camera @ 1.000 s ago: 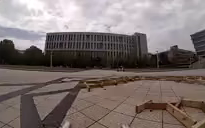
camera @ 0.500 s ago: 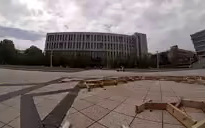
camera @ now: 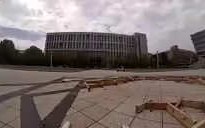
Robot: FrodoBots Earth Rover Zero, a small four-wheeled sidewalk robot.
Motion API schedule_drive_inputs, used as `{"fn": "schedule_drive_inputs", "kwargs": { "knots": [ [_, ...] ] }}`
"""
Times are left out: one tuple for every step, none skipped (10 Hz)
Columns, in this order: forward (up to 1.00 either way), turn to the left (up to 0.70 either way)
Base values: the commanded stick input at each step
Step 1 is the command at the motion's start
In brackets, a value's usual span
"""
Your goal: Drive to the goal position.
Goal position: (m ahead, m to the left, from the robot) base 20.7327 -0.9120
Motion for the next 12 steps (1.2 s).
{"fn": "schedule_drive_inputs", "kwargs": {
  "knots": [
    [0.06,0.0],
    [0.06,0.0],
    [0.06,0.0],
    [0.06,0.0],
    [0.06,0.01],
    [0.06,0.0],
    [0.06,0.0],
    [0.06,0.01],
    [0.06,0.0],
    [0.06,0.0],
    [0.06,0.01],
    [0.06,0.01]
  ]
}}
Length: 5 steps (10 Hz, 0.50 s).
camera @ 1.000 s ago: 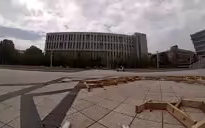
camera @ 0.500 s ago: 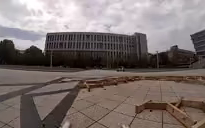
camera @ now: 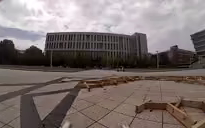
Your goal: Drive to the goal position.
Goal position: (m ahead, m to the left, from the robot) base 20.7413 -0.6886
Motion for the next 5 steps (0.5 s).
{"fn": "schedule_drive_inputs", "kwargs": {
  "knots": [
    [0.06,0.0],
    [0.06,0.0],
    [0.06,0.0],
    [0.07,0.01],
    [0.06,0.01]
  ]
}}
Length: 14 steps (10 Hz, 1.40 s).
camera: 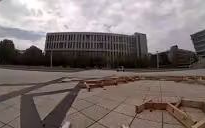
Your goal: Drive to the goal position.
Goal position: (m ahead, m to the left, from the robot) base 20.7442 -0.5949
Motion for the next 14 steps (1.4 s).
{"fn": "schedule_drive_inputs", "kwargs": {
  "knots": [
    [0.06,0.01],
    [0.06,0.01],
    [0.06,0.0],
    [0.06,0.0],
    [0.06,0.01],
    [0.06,0.0],
    [0.06,0.01],
    [0.06,0.0],
    [0.06,0.0],
    [0.06,0.01],
    [0.06,0.0],
    [0.06,0.0],
    [0.06,0.0],
    [0.06,0.01]
  ]
}}
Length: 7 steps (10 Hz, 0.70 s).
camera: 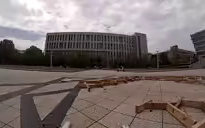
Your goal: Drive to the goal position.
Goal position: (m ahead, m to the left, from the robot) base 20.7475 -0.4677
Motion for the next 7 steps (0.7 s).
{"fn": "schedule_drive_inputs", "kwargs": {
  "knots": [
    [0.06,0.0],
    [0.06,0.01],
    [0.06,0.01],
    [0.06,0.01],
    [0.06,0.01],
    [0.06,0.01],
    [0.06,0.0]
  ]
}}
